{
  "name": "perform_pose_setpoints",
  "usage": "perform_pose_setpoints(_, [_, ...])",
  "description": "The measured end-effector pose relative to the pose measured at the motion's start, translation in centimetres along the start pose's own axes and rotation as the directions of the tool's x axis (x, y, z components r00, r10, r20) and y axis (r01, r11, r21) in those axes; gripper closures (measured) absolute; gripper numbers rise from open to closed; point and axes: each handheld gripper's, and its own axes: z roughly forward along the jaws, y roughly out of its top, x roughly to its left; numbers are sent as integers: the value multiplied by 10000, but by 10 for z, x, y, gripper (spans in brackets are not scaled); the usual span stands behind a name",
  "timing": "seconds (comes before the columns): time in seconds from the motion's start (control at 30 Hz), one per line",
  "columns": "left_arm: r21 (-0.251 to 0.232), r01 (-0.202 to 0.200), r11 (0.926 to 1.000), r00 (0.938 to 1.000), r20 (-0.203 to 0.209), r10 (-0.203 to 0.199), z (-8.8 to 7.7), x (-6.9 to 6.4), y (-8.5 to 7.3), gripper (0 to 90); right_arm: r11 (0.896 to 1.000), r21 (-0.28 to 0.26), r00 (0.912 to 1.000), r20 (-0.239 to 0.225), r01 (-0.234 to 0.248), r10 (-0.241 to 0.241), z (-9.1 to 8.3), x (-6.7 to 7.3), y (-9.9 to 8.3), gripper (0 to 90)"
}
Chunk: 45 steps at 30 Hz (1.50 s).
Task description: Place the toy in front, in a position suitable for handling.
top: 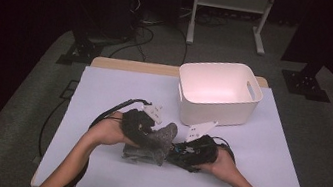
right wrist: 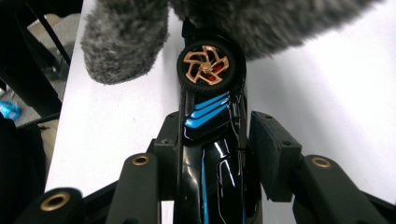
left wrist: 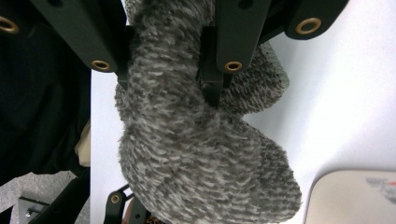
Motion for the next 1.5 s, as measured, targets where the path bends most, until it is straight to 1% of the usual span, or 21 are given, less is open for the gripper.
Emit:
perform_pose_setpoints(0.1, [-2, -12, 10000, 10000, 35, 12, 3, 0, 3, 706, 9997, -160, 9998, 16, -181, 181, -6, -1, -6, 564])
perform_pose_setpoints(0.2, [58, -70, 10000, 9999, 92, 70, 5, 1, 6, 706, 9996, -223, 9999, 70, -151, 152, -12, 0, -10, 563])
perform_pose_setpoints(0.33, [128, -110, 9999, 9998, 179, 107, 10, 1, 8, 705, 9994, -212, 9995, 167, -259, 262, -21, 0, -17, 563])
perform_pose_setpoints(0.4, [160, -157, 9997, 9996, 242, 153, 14, 1, 10, 704, 9986, -255, 9987, 182, -462, 466, -27, -1, -21, 563])
perform_pose_setpoints(0.5, [175, -153, 9997, 9993, 335, 147, 19, 1, 11, 703, 9986, -191, 9984, 277, -491, 497, -34, -1, -25, 561])
perform_pose_setpoints(0.57, [203, -140, 9997, 9991, 399, 132, 22, 0, 12, 704, 9988, -159, 9985, 274, -467, 471, -39, 1, -27, 557])
perform_pose_setpoints(0.67, [262, -184, 9995, 9987, 475, 171, 26, 0, 13, 704, 9995, 17, 9987, 405, -305, 304, -45, 3, -26, 559])
perform_pose_setpoints(0.83, [249, -215, 9995, 9986, 495, 202, 27, 0, 14, 704, 9992, 397, 9986, 536, -44, 23, -52, 5, -24, 559])
perform_pose_setpoints(0.97, [137, -276, 9995, 9985, 477, 269, 25, -1, 16, 705, 9988, 499, 9981, 618, -30, -1, -59, 7, -24, 565])
perform_pose_setpoints(1.0, [104, -296, 9995, 9983, 502, 290, 25, -2, 17, 705, 9986, 509, 9988, 488, -109, 85, -60, 7, -25, 567])
perform_pose_setpoints(1.03, [96, -323, 9994, 9982, 515, 318, 24, -2, 18, 708, 9989, 442, 9988, 471, -144, 123, -60, 7, -26, 568])
perform_pose_setpoints(1.07, [87, -356, 9993, 9981, 511, 351, 23, -3, 19, 708, 9992, 388, 9979, 649, -63, 38, -60, 9, -27, 568])
perform_pose_setpoints(1.1, [66, -358, 9993, 9981, 512, 354, 22, -3, 20, 708, 9995, 325, 9978, 669, -26, 5, -60, 9, -26, 568])
perform_pose_setpoints(1.13, [49, -364, 9993, 9978, 548, 361, 20, -3, 21, 711, 9998, 131, 9985, 538, -127, 120, -59, 9, -25, 569])
perform_pose_setpoints(1.17, [80, -431, 9990, 9976, 541, 426, 19, -4, 22, 713, 9999, -79, 9988, 486, -82, 86, -59, 9, -23, 569])
perform_pose_setpoints(1.23, [56, -431, 9991, 9982, 427, 428, 15, -4, 22, 713, 9993, -374, 9991, 413, -25, 40, -56, 10, -15, 570])
perform_pose_setpoints(1.3, [22, -363, 9993, 9991, 237, 363, 6, -4, 21, 714, 9987, -500, 9993, 367, 108, -90, -49, 10, -8, 570])
perform_pose_setpoints(1.33, [46, -354, 9994, 9993, 135, 353, 1, -4, 20, 714, 9982, -597, 9994, 342, 80, -60, -46, 9, -5, 570])
perform_pose_setpoints(1.4, [44, -291, 9996, 9996, -45, 292, -10, -4, 16, 716, 9950, -995, 9999, 122, -34, 47, -39, 7, 0, 570])
perform_pose_setpoints(1.5, [163, -162, 9997, 9993, -329, 167, -26, -6, 9, 720, 9859, -1670, 9998, -196, -122, 91, -27, 5, 8, 570])
